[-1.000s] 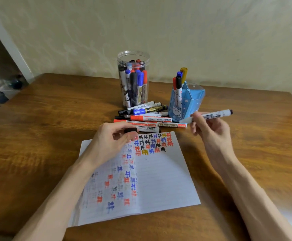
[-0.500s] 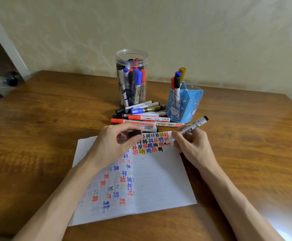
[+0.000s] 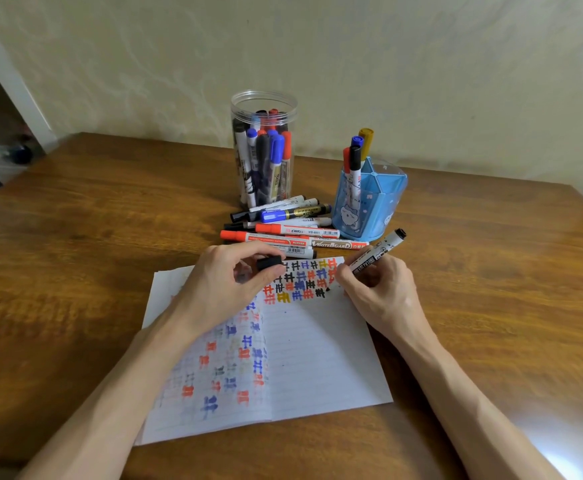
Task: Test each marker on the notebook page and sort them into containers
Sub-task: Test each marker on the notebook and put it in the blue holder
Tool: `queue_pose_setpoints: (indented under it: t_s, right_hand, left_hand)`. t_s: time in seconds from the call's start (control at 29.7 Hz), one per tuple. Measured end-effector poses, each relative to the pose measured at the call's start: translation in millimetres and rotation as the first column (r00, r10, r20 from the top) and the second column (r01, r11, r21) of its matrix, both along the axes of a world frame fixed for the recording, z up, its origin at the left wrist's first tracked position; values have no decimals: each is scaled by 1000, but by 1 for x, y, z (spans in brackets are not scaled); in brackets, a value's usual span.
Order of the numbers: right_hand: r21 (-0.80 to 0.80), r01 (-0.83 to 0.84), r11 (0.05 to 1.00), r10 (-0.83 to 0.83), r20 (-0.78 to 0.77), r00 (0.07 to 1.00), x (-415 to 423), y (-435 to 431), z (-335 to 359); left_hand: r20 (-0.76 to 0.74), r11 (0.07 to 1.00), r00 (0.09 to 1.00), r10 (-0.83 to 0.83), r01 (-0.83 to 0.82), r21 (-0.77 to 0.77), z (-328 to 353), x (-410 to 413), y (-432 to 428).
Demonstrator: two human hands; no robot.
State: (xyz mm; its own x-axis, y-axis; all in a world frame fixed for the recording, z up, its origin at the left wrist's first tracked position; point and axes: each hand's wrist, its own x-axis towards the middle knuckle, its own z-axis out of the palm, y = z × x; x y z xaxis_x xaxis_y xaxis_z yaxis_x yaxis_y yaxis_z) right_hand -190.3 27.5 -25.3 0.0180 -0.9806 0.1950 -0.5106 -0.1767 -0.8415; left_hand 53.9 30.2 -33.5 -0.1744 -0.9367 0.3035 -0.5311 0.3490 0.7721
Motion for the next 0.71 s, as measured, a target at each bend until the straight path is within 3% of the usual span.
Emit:
queue_pose_setpoints:
  t_s: [0.71]
  right_hand:
    - [-35,30,999,-29,26,999,-2,1,-2]
  left_hand:
    - [22,999,1000,3,-3,-37,-1,2,-1]
